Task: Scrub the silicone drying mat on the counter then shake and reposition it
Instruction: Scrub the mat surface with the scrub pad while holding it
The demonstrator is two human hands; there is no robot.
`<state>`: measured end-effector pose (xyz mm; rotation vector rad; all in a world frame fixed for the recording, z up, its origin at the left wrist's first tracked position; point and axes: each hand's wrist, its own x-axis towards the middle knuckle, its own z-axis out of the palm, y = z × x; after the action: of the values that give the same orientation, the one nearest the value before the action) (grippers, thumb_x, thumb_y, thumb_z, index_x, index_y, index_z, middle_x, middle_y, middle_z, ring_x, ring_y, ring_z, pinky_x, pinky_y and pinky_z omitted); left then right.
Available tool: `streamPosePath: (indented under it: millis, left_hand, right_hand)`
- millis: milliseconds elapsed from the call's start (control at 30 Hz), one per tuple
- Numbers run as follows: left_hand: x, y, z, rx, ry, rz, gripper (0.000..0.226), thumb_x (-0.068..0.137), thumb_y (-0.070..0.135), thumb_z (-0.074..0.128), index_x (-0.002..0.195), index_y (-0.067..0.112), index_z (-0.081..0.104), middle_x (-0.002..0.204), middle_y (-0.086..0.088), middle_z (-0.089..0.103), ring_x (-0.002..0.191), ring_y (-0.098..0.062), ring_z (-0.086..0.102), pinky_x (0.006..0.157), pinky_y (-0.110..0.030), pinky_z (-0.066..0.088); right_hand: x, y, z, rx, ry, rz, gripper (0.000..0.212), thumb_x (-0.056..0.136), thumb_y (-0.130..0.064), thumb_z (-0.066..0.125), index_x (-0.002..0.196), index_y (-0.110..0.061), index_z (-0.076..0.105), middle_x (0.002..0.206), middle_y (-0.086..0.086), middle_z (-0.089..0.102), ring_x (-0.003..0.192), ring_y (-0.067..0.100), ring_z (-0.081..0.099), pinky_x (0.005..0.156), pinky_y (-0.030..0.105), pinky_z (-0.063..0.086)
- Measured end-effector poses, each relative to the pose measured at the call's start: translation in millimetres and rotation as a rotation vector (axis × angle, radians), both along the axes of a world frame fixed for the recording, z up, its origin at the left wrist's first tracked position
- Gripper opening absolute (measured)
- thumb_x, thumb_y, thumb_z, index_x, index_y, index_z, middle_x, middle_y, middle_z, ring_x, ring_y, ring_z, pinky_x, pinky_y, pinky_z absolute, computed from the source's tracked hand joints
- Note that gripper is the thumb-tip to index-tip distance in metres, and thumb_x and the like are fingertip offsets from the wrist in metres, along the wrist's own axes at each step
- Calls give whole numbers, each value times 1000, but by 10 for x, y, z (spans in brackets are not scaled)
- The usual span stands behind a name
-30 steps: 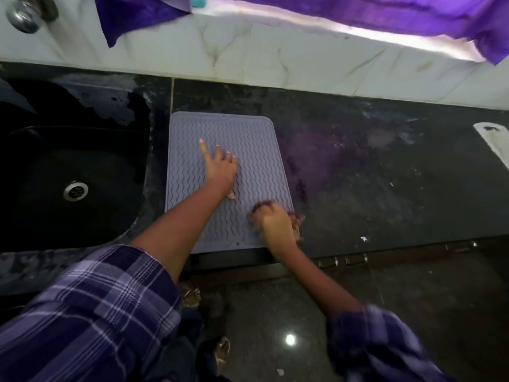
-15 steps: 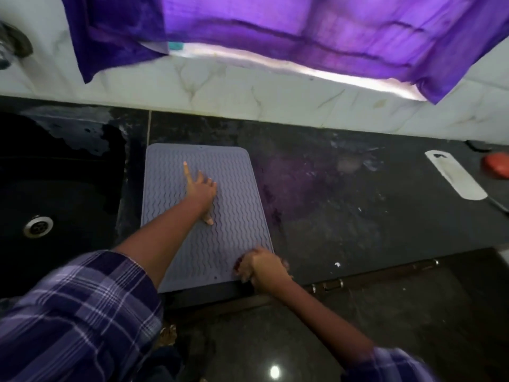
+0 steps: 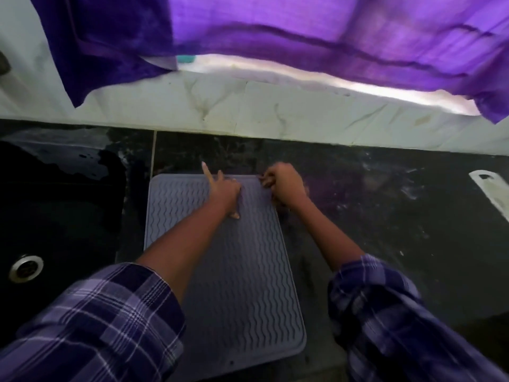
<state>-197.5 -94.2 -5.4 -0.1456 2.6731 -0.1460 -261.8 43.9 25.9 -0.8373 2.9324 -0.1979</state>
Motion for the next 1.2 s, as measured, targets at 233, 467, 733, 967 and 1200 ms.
streamPosePath:
  millis: [233, 467, 733, 967, 1200]
  left_hand:
    - [-129, -30, -57, -82, -63, 24, 89, 57, 73, 72, 132, 28, 54, 135, -1, 57, 141, -27, 30, 100, -77, -12]
    - [-95, -32, -35, -40, -46, 1, 85, 60, 69, 73, 130, 23, 56, 138, -5, 55, 142, -31, 29, 98, -79, -13]
    - [29, -76, -145, -15, 93, 198, 148, 54, 73, 73, 151, 8, -18, 162, -12, 2, 149, -37, -5, 99, -78, -10]
    - [-6, -88, -141, 5, 50, 301, 153, 51, 74, 74, 149, 6, -21, 161, -16, 2, 148, -40, -4, 99, -79, -8]
    - [2, -60, -136, 22, 36, 295, 149, 55, 73, 73, 149, 6, -21, 162, -16, 0, 148, -40, -5, 99, -79, -9]
  right_hand:
    - [-99, -264, -483, 170, 102, -7, 31, 92, -8, 41, 111, -5, 66, 116, 15, 64, 111, 33, 53, 89, 39, 41]
    - [1096, 566, -229, 214, -154, 120, 25, 72, -1, 64, 95, -7, 72, 104, 13, 70, 94, 35, 61, 79, 35, 48]
    - [-125, -482, -114, 152, -22, 89, 29, 87, -7, 54, 110, -15, 70, 110, 12, 71, 104, 28, 64, 93, 40, 52]
    - [246, -297, -414, 96, -18, 34, 30, 87, -7, 53, 112, -15, 69, 121, 7, 66, 118, 27, 51, 95, 37, 39]
    - [-17, -399, -129, 246, -250, 62, 31, 85, -6, 58, 108, -21, 72, 114, 13, 69, 100, 30, 66, 91, 40, 55]
